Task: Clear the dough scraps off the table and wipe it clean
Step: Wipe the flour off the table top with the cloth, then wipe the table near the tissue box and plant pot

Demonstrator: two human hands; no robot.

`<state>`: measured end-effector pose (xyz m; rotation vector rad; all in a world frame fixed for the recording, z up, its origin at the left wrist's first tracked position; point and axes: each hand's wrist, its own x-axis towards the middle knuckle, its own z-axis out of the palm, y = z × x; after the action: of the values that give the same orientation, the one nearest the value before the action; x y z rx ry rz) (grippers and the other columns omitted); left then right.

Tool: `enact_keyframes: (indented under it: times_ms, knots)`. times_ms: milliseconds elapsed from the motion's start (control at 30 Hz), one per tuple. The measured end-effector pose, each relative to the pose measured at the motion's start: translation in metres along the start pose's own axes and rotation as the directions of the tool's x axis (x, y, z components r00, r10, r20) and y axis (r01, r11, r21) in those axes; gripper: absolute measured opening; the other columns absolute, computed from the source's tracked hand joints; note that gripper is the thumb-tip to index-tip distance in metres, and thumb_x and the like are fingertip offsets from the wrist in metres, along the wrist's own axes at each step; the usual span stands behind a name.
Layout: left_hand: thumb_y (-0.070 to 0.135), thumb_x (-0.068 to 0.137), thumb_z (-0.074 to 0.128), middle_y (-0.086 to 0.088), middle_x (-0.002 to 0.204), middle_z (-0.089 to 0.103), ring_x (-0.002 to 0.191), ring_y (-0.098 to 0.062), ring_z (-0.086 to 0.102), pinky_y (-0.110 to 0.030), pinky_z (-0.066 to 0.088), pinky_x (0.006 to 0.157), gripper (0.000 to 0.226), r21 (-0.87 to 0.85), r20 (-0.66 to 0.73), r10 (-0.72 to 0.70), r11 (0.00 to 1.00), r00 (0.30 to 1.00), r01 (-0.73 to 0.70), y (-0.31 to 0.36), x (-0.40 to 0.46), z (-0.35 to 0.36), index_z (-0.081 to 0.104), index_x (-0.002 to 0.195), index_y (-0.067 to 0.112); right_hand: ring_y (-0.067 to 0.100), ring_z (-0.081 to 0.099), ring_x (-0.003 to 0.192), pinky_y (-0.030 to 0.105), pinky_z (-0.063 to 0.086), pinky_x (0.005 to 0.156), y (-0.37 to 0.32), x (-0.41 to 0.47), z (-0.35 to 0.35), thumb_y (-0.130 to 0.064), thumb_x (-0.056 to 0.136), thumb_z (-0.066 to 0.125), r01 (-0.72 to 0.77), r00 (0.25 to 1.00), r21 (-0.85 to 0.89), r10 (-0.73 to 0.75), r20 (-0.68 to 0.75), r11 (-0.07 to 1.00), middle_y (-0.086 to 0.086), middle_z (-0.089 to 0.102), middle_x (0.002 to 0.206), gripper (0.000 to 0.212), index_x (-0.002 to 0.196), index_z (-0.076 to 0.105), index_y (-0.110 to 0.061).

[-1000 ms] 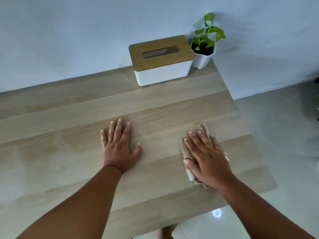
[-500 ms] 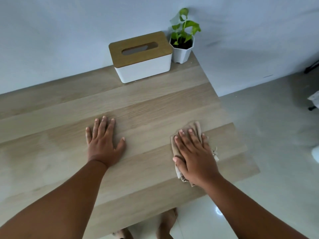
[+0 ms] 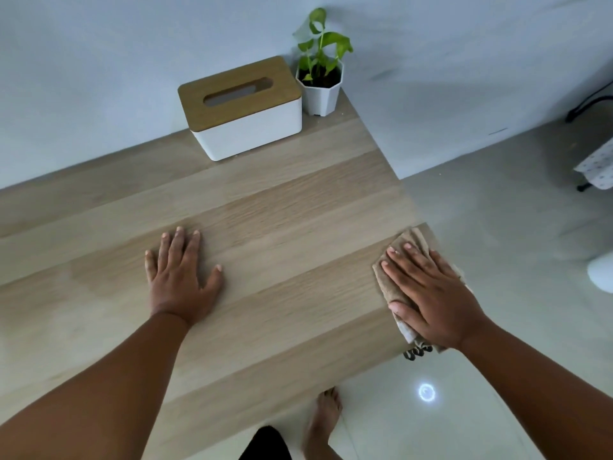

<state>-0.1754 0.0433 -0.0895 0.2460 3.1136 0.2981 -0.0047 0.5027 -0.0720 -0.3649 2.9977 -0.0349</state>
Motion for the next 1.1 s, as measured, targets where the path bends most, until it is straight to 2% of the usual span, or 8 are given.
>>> enact_keyframes:
  times_ms: [367,500,567,700,800,900,1000,1100]
  knots:
    - [0.064,0.086,0.042,-0.006,0.170,0.023,0.159,-0.027,0.009,-0.058,0.007,0.127,0.084,-0.019,0.018,-0.002,1.000,1.000,0.002,0.001,-0.001,-0.001,0.034,0.158,0.024,0.022,0.008,0.160,0.057,0.021,0.125,-0.004,0.006,-0.008,-0.061,0.097,0.038,-0.049,0.999,0.055,0.050,0.000,0.997,0.000,0.019,0.172,0.076,0.162,0.030,-0.021]
    - [0.066,0.085,0.042,-0.005,0.170,0.022,0.159,-0.027,0.008,-0.058,0.004,0.127,0.085,-0.046,0.061,-0.007,0.999,0.998,0.010,0.000,0.001,-0.007,0.033,0.159,0.025,0.016,0.007,0.160,0.053,0.009,0.128,-0.021,0.013,-0.023,-0.066,0.094,0.035,-0.183,0.983,0.144,0.177,0.055,0.972,-0.005,0.020,0.170,0.077,0.159,0.036,-0.025]
    - [0.067,0.084,0.043,-0.003,0.171,0.019,0.159,-0.026,0.006,-0.056,0.002,0.127,0.087,-0.071,0.111,-0.011,0.997,0.994,0.019,-0.001,0.002,-0.012,0.031,0.160,0.026,0.015,0.011,0.159,0.050,0.004,0.129,-0.034,0.021,-0.031,-0.069,0.095,0.032,-0.282,0.959,0.230,0.275,0.063,0.931,-0.004,0.027,0.168,0.076,0.155,0.043,-0.024]
    - [0.065,0.088,0.055,-0.002,0.172,0.015,0.160,-0.025,0.004,-0.054,0.001,0.128,0.085,-0.118,0.234,-0.015,0.992,0.972,0.043,-0.001,0.011,-0.028,0.029,0.161,0.028,0.020,0.034,0.152,0.048,0.016,0.128,-0.061,0.042,-0.051,-0.066,0.095,0.052,-0.345,0.934,0.312,0.358,0.017,0.885,0.001,0.048,0.158,0.069,0.147,0.054,-0.021]
    - [0.064,0.094,0.053,-0.005,0.165,0.032,0.154,-0.031,0.024,-0.050,0.016,0.126,0.072,-0.141,0.262,-0.093,0.981,0.960,0.134,0.006,0.023,-0.046,0.043,0.153,0.025,0.020,0.045,0.144,0.044,0.035,0.121,-0.081,0.064,-0.069,-0.063,0.095,0.057,-0.356,0.914,0.472,0.405,-0.002,0.807,0.002,0.051,0.155,0.073,0.153,0.045,-0.020]
    - [0.059,0.098,0.051,-0.012,0.149,0.052,0.139,-0.035,0.044,-0.045,0.033,0.117,0.063,-0.320,0.244,-0.222,0.900,0.944,0.295,0.015,0.039,-0.064,0.052,0.145,0.017,0.018,0.041,0.146,0.040,0.039,0.118,-0.095,0.093,-0.083,-0.064,0.092,0.059,-0.342,0.910,0.626,0.414,0.034,0.701,0.001,0.042,0.160,0.084,0.159,0.031,-0.021]
    - [0.048,0.099,0.060,-0.011,0.146,0.056,0.136,-0.030,0.049,-0.044,0.037,0.115,0.061,-0.526,0.225,-0.276,0.773,0.934,0.355,0.021,0.050,-0.079,0.049,0.148,0.014,0.017,0.043,0.144,0.039,0.040,0.117,-0.102,0.122,-0.096,-0.062,0.087,0.069,-0.367,0.883,0.714,0.466,0.065,0.596,0.002,0.040,0.161,0.092,0.160,0.029,-0.022]
    - [0.046,0.094,0.068,-0.005,0.144,0.057,0.130,-0.023,0.055,-0.045,0.044,0.111,0.064,-0.670,0.218,-0.314,0.640,0.924,0.376,0.025,0.059,-0.091,0.047,0.148,0.020,0.016,0.051,0.136,0.040,0.046,0.112,-0.105,0.150,-0.108,-0.057,0.080,0.078,-0.348,0.854,0.822,0.515,0.079,0.451,-0.001,0.044,0.158,0.094,0.157,0.034,-0.026]
